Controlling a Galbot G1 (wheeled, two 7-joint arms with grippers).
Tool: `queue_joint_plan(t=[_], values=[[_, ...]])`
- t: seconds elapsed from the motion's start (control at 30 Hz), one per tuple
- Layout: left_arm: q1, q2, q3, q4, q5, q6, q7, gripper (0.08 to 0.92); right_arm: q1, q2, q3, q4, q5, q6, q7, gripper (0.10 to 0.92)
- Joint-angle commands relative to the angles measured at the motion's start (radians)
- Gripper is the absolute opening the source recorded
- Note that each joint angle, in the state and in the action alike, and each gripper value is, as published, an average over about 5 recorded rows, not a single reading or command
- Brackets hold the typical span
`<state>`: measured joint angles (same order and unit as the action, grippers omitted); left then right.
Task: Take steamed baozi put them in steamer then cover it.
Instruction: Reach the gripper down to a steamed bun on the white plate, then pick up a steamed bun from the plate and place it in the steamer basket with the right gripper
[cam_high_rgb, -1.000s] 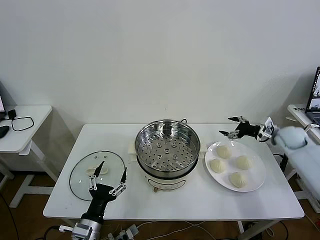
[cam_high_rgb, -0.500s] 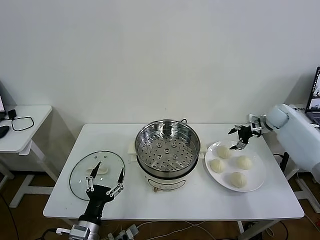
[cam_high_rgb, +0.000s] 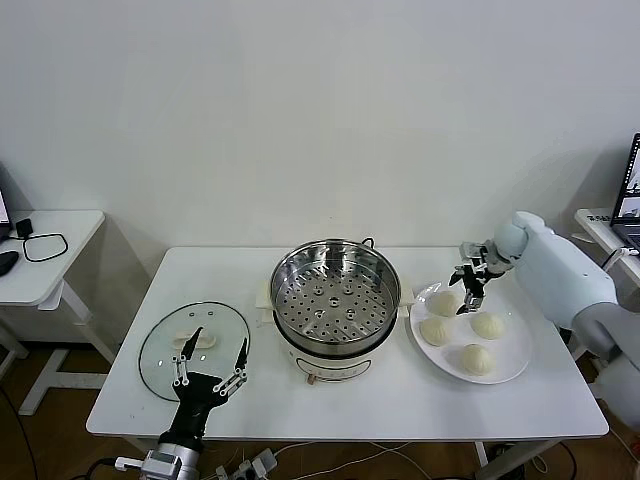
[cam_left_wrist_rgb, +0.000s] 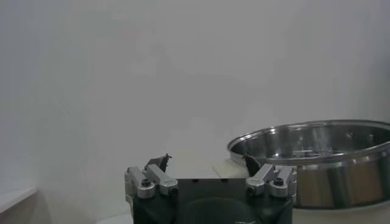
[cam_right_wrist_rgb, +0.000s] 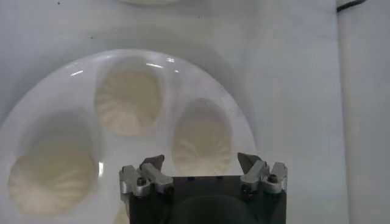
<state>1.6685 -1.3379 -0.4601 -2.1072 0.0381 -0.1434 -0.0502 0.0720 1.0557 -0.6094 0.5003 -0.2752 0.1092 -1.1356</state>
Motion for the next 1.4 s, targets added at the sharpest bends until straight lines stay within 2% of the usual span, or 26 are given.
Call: queue_joint_plan(t=[0.03,0.23,0.57,0.73,0.93,1.1,1.4], values=[[0.001,-0.001,0.000,0.003,0.000,-0.003,-0.003,0.823,0.002,0.052,-0.015,-0.061,-0.051,0.006,0.032,0.823],[0.001,-0.003,0.000,0.002,0.000,-0.005,-0.006,0.823,-0.007,0.063,-0.005,-0.077,-0.051,0.007,0.056,0.797],[0.007,-0.004,-0.003,-0.008,-0.001,-0.003,-0.010,0.823,0.004,0.037,-0.014,-0.009,-0.042,0.017,0.041,0.653],[0.011,-0.002,-0.008,-0.017,-0.002,-0.001,-0.011,0.823,0.098,-0.018,-0.052,0.142,-0.022,0.078,0.000,0.640],[0.009,0.000,-0.007,-0.012,-0.003,-0.003,-0.012,0.823,0.285,-0.056,-0.151,0.355,-0.005,0.301,-0.042,0.636],[0.010,-0.003,-0.002,-0.013,-0.002,-0.004,-0.013,0.823,0.421,-0.023,-0.241,0.499,0.028,0.465,-0.076,0.636],[0.017,-0.004,-0.006,-0.028,-0.003,-0.005,-0.015,0.823,0.508,0.089,-0.367,0.675,0.069,0.561,-0.106,0.638]])
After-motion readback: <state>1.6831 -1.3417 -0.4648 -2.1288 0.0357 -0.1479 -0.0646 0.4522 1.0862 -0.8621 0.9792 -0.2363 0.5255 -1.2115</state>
